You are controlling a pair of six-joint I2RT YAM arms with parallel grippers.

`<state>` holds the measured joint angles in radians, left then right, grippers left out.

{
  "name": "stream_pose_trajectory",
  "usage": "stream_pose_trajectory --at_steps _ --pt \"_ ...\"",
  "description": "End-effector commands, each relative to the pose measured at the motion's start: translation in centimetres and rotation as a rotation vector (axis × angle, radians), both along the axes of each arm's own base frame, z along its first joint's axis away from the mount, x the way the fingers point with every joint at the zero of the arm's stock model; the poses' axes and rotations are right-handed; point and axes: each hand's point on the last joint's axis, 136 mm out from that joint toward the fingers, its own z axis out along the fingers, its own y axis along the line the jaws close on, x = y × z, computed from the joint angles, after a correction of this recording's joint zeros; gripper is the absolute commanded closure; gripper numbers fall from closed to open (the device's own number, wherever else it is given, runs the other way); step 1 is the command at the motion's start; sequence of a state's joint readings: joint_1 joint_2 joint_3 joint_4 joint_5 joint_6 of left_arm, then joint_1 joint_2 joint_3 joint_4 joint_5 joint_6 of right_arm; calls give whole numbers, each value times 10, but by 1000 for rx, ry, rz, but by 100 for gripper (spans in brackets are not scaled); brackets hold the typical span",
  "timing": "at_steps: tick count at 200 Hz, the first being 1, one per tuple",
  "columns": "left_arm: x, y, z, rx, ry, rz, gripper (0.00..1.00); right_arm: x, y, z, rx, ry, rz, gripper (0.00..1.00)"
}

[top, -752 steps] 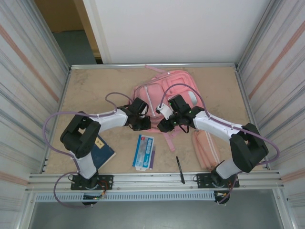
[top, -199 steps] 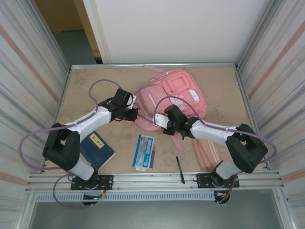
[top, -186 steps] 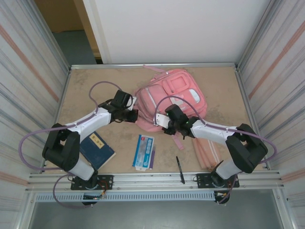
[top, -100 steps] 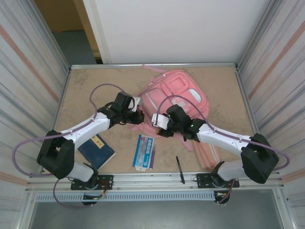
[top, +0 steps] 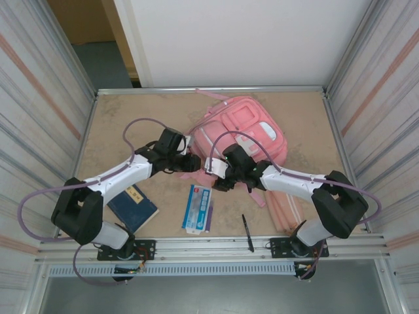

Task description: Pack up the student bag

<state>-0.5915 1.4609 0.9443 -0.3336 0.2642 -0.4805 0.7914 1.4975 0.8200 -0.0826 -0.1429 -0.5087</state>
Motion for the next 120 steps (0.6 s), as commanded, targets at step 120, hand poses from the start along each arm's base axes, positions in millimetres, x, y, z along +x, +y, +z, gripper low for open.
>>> stream_pose_trajectory --at_steps 120 --pt "12 7 -38 259 123 254 57 5 2 -41 -51 54 -11 74"
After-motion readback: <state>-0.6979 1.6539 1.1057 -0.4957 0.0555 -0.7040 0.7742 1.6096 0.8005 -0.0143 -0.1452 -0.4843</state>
